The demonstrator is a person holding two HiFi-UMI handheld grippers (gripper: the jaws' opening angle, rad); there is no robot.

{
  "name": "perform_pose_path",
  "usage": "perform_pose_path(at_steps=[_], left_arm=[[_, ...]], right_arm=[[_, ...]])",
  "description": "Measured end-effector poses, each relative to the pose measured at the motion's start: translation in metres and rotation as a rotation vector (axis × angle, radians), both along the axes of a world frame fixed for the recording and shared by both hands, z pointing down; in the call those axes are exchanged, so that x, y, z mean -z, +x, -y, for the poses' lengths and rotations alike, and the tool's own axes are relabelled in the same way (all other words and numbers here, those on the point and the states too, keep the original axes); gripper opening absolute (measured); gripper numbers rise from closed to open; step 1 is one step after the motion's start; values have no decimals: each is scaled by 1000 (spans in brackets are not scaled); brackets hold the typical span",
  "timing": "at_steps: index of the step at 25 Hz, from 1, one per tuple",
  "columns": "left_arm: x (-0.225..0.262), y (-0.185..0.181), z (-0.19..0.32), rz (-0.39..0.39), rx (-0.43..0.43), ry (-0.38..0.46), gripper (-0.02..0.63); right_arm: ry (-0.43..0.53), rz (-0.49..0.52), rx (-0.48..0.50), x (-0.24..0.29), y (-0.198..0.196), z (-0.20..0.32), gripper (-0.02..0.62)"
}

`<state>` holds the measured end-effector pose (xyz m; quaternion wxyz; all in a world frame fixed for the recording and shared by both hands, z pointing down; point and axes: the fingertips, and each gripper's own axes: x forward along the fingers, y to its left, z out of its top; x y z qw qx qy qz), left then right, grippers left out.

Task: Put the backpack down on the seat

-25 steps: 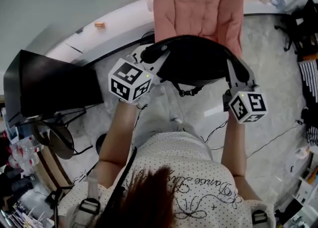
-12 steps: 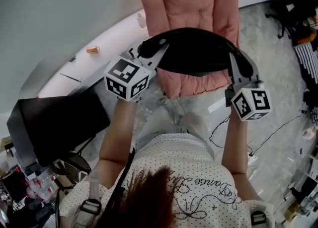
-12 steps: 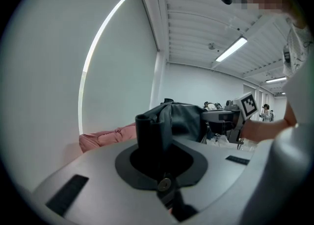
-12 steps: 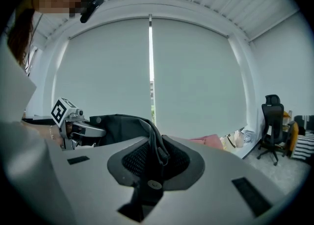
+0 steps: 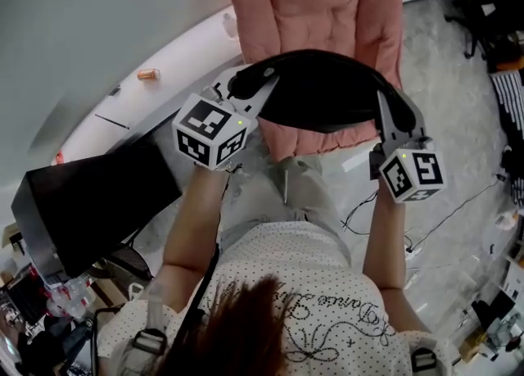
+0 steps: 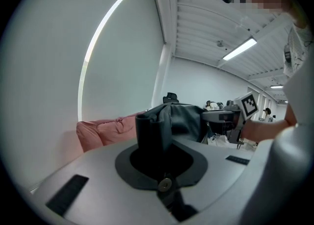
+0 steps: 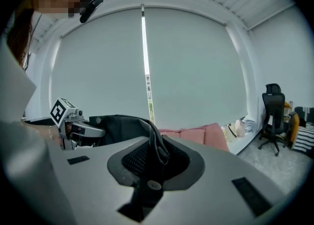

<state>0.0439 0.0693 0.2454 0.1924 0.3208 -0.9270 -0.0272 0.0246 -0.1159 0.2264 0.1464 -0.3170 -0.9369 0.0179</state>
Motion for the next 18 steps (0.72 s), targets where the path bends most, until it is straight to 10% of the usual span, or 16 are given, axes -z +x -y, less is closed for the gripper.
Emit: perform_pose_path(at_steps=[18], left_arm=[[-30, -95, 14, -70, 161, -12, 21]], right_arm=[[-31, -53, 163, -33, -131, 7, 71]])
